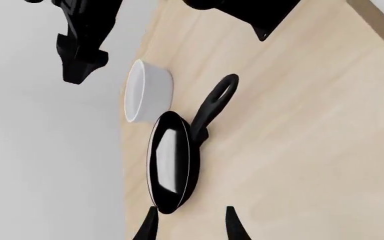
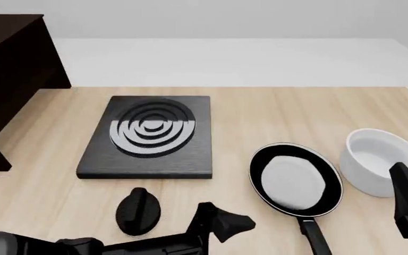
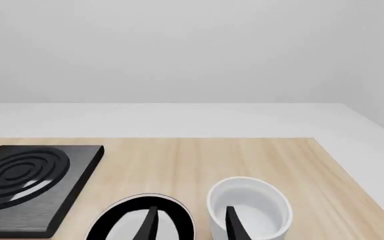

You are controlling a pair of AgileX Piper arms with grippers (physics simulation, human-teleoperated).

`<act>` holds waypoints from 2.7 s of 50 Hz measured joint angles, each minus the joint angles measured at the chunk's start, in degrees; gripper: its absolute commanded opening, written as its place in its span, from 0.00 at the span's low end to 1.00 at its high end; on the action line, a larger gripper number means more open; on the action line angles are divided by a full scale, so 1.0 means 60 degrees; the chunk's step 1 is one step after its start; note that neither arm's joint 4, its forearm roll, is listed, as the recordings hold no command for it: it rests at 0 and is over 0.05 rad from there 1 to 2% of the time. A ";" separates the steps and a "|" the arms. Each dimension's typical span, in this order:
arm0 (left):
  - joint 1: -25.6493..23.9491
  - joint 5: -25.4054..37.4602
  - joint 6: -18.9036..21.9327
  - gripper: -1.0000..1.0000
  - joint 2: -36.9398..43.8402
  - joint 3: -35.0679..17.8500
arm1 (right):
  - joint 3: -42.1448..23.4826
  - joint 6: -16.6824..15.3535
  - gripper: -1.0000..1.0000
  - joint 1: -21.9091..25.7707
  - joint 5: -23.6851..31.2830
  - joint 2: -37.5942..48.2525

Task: Put the frying pan under the cabinet shelf.

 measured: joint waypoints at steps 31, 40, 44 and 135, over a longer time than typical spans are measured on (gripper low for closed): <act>-0.0484 -0.0455 0.0207 1.00 0.1703 -0.0900 | 0.0000 0.0000 1.00 0.0000 0.0000 0.0000; -0.0553 -0.0522 0.0241 1.00 0.2189 -0.1205 | 0.0000 0.0000 1.00 0.0000 0.0000 0.0000; -0.0600 -0.0521 0.0237 1.00 0.2357 -0.1356 | 0.0000 0.0000 1.00 0.0000 0.0000 0.0000; -0.0919 0.0260 0.0986 1.00 0.4881 -0.4341 | 0.0000 0.0000 1.00 0.0000 0.0000 0.0000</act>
